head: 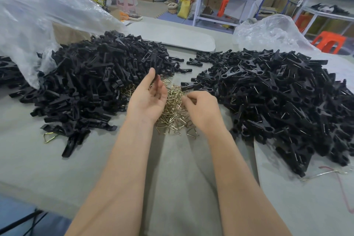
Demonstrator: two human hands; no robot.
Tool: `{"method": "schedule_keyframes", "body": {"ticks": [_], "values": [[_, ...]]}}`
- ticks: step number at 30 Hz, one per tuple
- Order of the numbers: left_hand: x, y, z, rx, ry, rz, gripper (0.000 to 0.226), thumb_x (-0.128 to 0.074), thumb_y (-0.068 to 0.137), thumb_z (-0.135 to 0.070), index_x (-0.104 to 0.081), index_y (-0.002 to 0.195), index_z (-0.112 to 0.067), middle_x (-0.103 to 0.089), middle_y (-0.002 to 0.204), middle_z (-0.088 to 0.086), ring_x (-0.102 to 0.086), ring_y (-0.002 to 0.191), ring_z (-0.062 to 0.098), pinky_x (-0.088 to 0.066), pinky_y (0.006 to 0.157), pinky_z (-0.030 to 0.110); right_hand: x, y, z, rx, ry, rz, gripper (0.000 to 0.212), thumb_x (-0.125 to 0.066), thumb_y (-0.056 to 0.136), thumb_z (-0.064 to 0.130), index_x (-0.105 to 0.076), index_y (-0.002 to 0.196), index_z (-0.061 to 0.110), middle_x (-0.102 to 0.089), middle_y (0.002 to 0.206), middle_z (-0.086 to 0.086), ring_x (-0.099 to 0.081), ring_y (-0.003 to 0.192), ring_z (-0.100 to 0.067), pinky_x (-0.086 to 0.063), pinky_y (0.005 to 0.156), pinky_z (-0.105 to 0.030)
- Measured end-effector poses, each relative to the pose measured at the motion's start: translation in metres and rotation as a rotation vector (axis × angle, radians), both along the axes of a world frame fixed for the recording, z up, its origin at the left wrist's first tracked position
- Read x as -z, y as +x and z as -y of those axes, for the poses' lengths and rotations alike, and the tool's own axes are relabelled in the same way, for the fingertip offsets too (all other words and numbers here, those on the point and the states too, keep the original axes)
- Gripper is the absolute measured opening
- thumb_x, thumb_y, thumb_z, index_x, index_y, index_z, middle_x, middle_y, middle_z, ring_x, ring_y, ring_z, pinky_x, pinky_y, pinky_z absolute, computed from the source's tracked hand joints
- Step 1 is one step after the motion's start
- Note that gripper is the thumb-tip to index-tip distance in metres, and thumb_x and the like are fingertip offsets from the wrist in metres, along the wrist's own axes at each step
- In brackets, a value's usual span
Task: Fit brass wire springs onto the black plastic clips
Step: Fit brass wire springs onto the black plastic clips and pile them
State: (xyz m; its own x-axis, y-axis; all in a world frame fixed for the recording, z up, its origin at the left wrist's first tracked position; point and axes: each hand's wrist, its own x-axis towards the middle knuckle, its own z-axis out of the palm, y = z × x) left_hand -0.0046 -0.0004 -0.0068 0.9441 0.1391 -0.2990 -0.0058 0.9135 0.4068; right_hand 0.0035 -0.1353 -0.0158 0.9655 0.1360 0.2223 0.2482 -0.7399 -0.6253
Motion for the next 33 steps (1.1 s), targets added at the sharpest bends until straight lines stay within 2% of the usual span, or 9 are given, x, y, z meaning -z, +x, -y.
{"method": "schedule_keyframes", "body": {"ticks": [5,10,13,17,20,22,24,29,33], "values": [[0.0,0.002,0.001,0.025,-0.058,-0.005,0.012,-0.063,0.088,-0.011,-0.061,0.094,-0.001,-0.055,0.087,0.009,-0.058,0.076,0.012,-0.054,0.08,0.022,-0.002,0.005,0.005,-0.056,0.091,0.008,0.031,-0.048,0.098,0.022,-0.066,0.085,0.001,-0.052,0.058,-0.001,-0.039,0.052,-0.008,-0.032,0.054,-0.018],[0.0,0.0,0.002,0.087,-0.038,0.03,0.017,-0.062,0.089,-0.011,-0.06,0.102,-0.002,-0.06,0.085,0.008,-0.064,0.08,0.013,-0.057,0.078,0.025,-0.003,0.007,0.005,-0.002,0.327,0.021,0.019,-0.055,0.094,0.02,-0.072,0.095,0.011,-0.071,0.078,0.0,-0.067,0.081,-0.021,-0.053,0.083,-0.041],[0.001,0.0,0.002,0.115,0.049,0.033,0.019,-0.063,0.089,-0.017,-0.06,0.105,-0.007,-0.063,0.083,0.003,-0.059,0.08,0.01,-0.053,0.078,0.023,-0.004,0.006,0.004,-0.023,0.336,0.011,0.017,-0.058,0.093,0.024,-0.072,0.1,0.017,-0.065,0.077,0.018,-0.065,0.085,-0.008,-0.051,0.089,-0.035],[-0.001,0.001,0.006,0.113,0.141,0.041,0.007,-0.061,0.089,-0.012,-0.062,0.093,-0.007,-0.063,0.082,0.003,-0.053,0.073,0.008,-0.049,0.076,0.019,-0.006,0.007,0.007,-0.028,0.424,-0.044,0.014,-0.053,0.096,0.019,-0.067,0.096,0.017,-0.067,0.081,0.006,-0.063,0.071,-0.013,-0.057,0.075,-0.033],[0.002,0.004,0.011,0.005,0.581,0.051,0.007,-0.064,0.088,-0.006,-0.062,0.092,-0.011,-0.064,0.086,0.001,-0.058,0.079,0.008,-0.051,0.078,0.018,-0.008,0.008,0.011,-0.037,0.483,-0.1,0.024,-0.047,0.098,0.008,-0.066,0.114,0.006,-0.065,0.081,0.001,-0.062,0.061,-0.008,-0.056,0.064,-0.022],[0.008,0.005,0.016,-0.089,1.117,0.032,0.012,-0.069,0.085,-0.012,-0.062,0.091,-0.019,-0.064,0.087,-0.006,-0.059,0.083,0.006,-0.048,0.077,0.013,-0.008,0.009,0.015,-0.028,0.458,-0.075,0.027,-0.047,0.097,0.005,-0.065,0.117,0.006,-0.065,0.085,0.001,-0.064,0.064,-0.006,-0.058,0.069,-0.024],[0.011,0.005,0.018,-0.134,1.376,0.05,0.014,-0.071,0.083,-0.018,-0.06,0.088,-0.026,-0.061,0.087,-0.015,-0.056,0.082,-0.003,-0.04,0.067,0.002,-0.008,0.008,0.015,-0.003,0.411,-0.029,0.026,-0.052,0.094,0.003,-0.067,0.114,0.007,-0.068,0.09,-0.001,-0.068,0.073,-0.009,-0.058,0.077,-0.031],[0.014,0.007,0.017,-0.191,1.401,0.05,0.018,-0.071,0.082,-0.02,-0.057,0.089,-0.028,-0.059,0.087,-0.017,-0.052,0.077,-0.009,-0.036,0.063,-0.001,-0.006,0.003,0.006,0.007,0.305,0.013,0.014,-0.06,0.089,0.008,-0.07,0.095,0.015,-0.07,0.088,0.0,-0.068,0.084,-0.014,-0.054,0.085,-0.036],[0.015,0.006,0.017,-0.187,1.495,0.067,0.021,-0.069,0.083,-0.015,-0.055,0.087,-0.03,-0.058,0.083,-0.019,-0.055,0.081,-0.005,-0.039,0.069,0.006,-0.007,0.003,0.009,0.026,0.285,0.072,0.016,-0.057,0.091,0.01,-0.07,0.096,0.018,-0.068,0.078,-0.001,-0.067,0.073,-0.023,-0.054,0.078,-0.044]]}}
